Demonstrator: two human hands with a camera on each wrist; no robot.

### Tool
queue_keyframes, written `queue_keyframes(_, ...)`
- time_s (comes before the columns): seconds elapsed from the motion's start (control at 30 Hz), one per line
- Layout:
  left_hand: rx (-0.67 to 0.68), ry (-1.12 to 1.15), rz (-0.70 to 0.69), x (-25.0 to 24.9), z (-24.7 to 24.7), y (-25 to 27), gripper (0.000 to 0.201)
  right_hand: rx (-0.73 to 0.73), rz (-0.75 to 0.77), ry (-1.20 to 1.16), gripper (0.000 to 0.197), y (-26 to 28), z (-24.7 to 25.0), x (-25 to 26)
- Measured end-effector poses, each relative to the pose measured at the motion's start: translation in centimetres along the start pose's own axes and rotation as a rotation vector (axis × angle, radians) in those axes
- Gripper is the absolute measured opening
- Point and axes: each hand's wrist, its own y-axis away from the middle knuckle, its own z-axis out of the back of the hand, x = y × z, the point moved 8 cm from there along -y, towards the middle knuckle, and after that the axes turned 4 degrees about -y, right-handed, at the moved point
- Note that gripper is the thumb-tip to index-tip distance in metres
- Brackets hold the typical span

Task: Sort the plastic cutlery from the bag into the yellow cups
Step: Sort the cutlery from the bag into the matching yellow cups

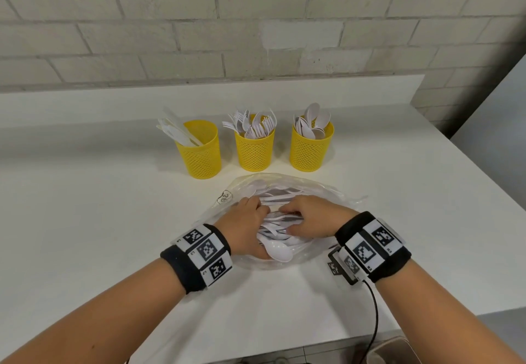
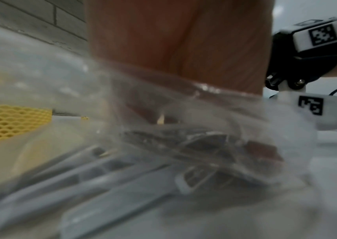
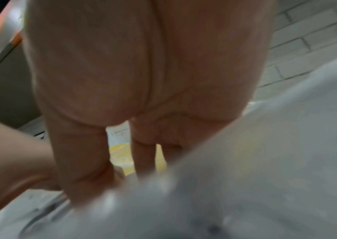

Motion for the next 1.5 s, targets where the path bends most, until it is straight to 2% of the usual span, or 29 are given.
queue_keyframes(0.07, -0.001, 0.025, -0.011, 0.2, 0.0, 0.1, 0.084, -0.034, -0.035, 0.033, 0.029, 0.4, 0.6, -0.9)
queue_keyframes(0.17, 0.031, 0.059, 0.003, 0.8, -0.2, 0.4, 0.091, 0.003, -0.112, 0.104, 0.054, 1.0, 0.6, -2.4)
queue_keyframes(0.23, 0.047, 0.028, 0.01, 0.8, -0.2, 0.4, 0.092, 0.032, -0.129, 0.171, 0.062, 1.0, 0.3, -2.5)
queue_keyframes(0.43, 0.038, -0.085, 0.013, 0.4, -0.3, 0.1, 0.085, -0.005, -0.061, 0.181, 0.061, 0.3, -0.8, -1.1)
queue_keyframes(0.53, 0.03, -0.041, 0.036, 0.7, 0.0, 0.1, 0.08, -0.035, -0.08, 0.115, 0.057, 0.6, -0.4, -1.6)
queue_keyframes(0.6, 0.029, -0.01, 0.062, 1.0, 0.1, 0.1, 0.075, -0.052, -0.127, 0.167, 0.051, 1.1, 0.0, -2.1)
queue_keyframes(0.7, 0.053, -0.009, 0.085, 1.0, -0.1, 0.1, 0.071, -0.02, -0.18, 0.243, 0.055, 1.6, 0.0, -2.7)
queue_keyframes(0.83, 0.071, -0.024, 0.094, 0.8, 0.0, -0.1, 0.071, 0.034, -0.151, 0.265, 0.063, 1.6, -0.8, -2.4)
queue_keyframes(1.0, 0.077, -0.029, 0.099, 0.5, -0.6, -0.3, 0.089, -0.026, -0.107, 0.273, 0.044, 1.2, -1.2, -1.1)
queue_keyframes(1.1, 0.053, -0.091, 0.094, 0.1, -0.6, -0.3, 0.087, -0.066, -0.088, 0.173, 0.034, 0.9, -1.1, -0.4)
queue_keyframes(1.2, 0.042, -0.028, 0.089, 0.1, -0.5, -0.4, 0.083, -0.111, -0.1, 0.139, 0.045, 1.3, -0.3, -0.9)
queue_keyframes(1.33, 0.086, 0.103, 0.109, 1.4, -0.9, -0.3, 0.078, -0.115, -0.205, 0.207, 0.053, 2.5, 0.2, -2.9)
queue_keyframes(1.5, 0.088, 0.054, 0.097, 1.1, -1.2, -0.4, 0.088, -0.07, -0.214, 0.184, 0.061, 2.2, -0.7, -2.2)
